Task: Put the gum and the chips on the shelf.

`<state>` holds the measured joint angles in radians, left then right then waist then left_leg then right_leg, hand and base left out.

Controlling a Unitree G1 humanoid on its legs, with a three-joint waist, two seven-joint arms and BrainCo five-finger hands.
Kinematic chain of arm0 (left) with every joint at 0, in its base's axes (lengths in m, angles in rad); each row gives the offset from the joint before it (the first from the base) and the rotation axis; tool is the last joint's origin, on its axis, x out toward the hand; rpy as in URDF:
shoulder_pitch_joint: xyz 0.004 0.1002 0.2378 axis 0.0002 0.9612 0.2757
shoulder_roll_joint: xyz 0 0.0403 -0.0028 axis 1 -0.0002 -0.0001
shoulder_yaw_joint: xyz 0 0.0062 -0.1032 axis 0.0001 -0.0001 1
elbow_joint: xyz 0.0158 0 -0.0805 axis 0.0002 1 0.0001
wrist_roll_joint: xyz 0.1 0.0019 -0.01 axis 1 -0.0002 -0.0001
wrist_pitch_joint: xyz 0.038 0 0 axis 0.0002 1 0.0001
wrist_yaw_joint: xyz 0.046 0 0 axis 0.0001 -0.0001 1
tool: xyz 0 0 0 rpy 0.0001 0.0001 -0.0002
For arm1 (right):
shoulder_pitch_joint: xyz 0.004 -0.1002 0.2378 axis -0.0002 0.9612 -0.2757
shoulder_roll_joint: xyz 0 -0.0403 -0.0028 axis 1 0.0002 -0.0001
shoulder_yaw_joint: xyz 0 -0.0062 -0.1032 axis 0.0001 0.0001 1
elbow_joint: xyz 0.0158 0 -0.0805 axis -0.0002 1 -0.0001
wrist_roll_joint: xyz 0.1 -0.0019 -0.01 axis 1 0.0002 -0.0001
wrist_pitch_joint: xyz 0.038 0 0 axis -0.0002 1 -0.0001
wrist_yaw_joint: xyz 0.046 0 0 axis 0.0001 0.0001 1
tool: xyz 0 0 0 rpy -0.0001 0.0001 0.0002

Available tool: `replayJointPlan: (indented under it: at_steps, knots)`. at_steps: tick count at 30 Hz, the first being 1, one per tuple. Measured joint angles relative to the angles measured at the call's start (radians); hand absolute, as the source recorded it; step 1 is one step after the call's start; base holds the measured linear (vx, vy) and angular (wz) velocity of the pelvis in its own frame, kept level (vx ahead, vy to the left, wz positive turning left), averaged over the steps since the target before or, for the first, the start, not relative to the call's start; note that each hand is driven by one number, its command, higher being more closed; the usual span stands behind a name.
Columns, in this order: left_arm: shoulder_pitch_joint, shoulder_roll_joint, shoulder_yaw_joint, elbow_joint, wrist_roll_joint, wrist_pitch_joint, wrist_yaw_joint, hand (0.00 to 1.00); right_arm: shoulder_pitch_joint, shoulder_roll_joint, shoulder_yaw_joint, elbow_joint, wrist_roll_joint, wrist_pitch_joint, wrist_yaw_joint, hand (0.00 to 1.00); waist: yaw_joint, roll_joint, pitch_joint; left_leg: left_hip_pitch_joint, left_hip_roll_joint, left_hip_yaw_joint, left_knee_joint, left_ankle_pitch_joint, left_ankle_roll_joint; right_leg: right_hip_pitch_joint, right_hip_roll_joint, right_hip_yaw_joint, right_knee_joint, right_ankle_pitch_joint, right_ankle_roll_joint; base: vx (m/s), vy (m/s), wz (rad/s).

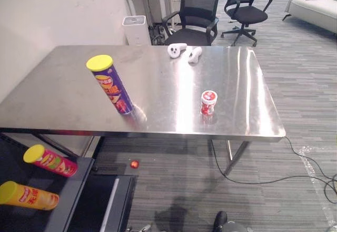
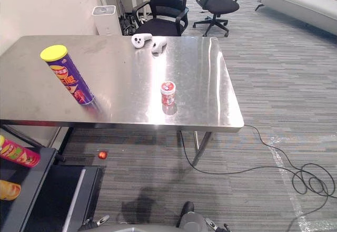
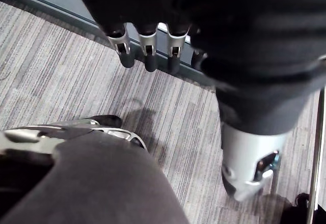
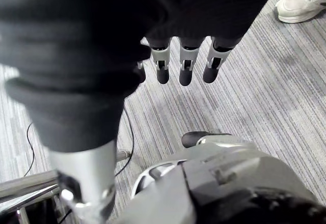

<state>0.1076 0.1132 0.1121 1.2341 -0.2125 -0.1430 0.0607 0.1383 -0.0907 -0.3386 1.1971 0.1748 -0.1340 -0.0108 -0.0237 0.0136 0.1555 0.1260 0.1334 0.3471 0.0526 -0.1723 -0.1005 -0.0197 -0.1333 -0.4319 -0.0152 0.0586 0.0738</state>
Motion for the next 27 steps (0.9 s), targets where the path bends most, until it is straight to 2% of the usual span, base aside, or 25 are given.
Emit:
replayJointPlan:
  at_steps: [3, 9, 12, 15, 18, 22, 24, 27]
  knots:
    - [0.004, 0.004, 0.003, 0.0, 0.0, 0.0, 0.0, 0.0, 0.001, -0.001, 0.0, 0.002, 0.0, 0.0, -0.002, 0.0, 0.0, -0.009, -0.006, 0.009, -0.01, 0.009, 0.004, 0.002, 0.004, 0.039, 0.015, 0.008, -0.096, 0.062, -0.012, 0.09, 0.063, -0.15]
    - [0.002, 0.008, 0.011, 0.017, 0.001, 0.0, 0.001, 0.0, -0.002, -0.002, -0.056, 0.006, 0.025, 0.0, -0.019, 0.0, 0.0, -0.004, -0.012, 0.054, -0.025, 0.0, 0.002, -0.008, 0.001, 0.062, 0.009, 0.051, -0.099, 0.067, -0.01, 0.06, 0.087, -0.2]
    - [0.001, 0.008, 0.024, 0.015, 0.025, 0.0, 0.002, 0.0, -0.014, -0.019, -0.21, 0.006, 0.075, -0.001, -0.052, 0.0, -0.001, -0.003, -0.014, 0.055, -0.037, -0.001, 0.002, -0.012, 0.005, 0.061, 0.003, 0.055, -0.099, 0.071, -0.004, 0.0, 0.041, -0.03]
    - [0.001, 0.004, 0.051, 0.012, 0.038, 0.0, 0.001, 0.0, -0.032, -0.082, -0.343, -0.025, 0.112, -0.001, -0.104, 0.0, -0.002, 0.0, -0.016, 0.056, -0.043, -0.001, 0.002, -0.024, 0.019, 0.061, -0.002, 0.058, -0.099, 0.075, 0.003, -0.04, 0.058, -0.01]
    - [0.008, 0.0, 0.054, -0.015, 0.038, 0.0, 0.001, 0.0, -0.046, -0.15, -0.423, -0.178, 0.12, -0.004, -0.168, 0.0, -0.002, 0.005, -0.02, 0.055, -0.047, -0.002, 0.001, -0.039, 0.029, 0.056, -0.009, 0.064, -0.1, 0.08, 0.01, -0.05, 0.047, -0.03]
    - [0.016, -0.002, 0.056, -0.024, 0.038, 0.0, 0.003, 0.0, -0.067, -0.169, -0.437, -0.459, 0.097, -0.013, -0.252, 0.0, -0.004, 0.011, -0.037, 0.05, -0.051, 0.007, 0.001, -0.042, 0.03, 0.04, -0.011, 0.084, -0.1, 0.081, 0.012, -0.04, 0.022, -0.14]
    - [0.016, -0.012, 0.062, -0.024, 0.038, -0.001, 0.008, 0.0, -0.081, -0.167, -0.434, -0.611, 0.036, -0.021, -0.31, 0.0, -0.003, 0.014, -0.045, 0.05, -0.049, 0.006, 0.002, -0.042, 0.03, 0.04, -0.009, 0.084, -0.1, 0.081, 0.012, 0.0, 0.0, 0.0]
    - [0.03, -0.033, 0.074, -0.05, 0.039, -0.001, 0.013, 0.0, -0.102, -0.166, -0.397, -0.765, -0.068, -0.024, -0.354, 0.0, -0.004, 0.025, -0.053, 0.05, -0.049, 0.004, 0.001, -0.042, 0.03, 0.039, -0.009, 0.084, -0.099, 0.081, 0.012, 0.0, 0.0, 0.0]
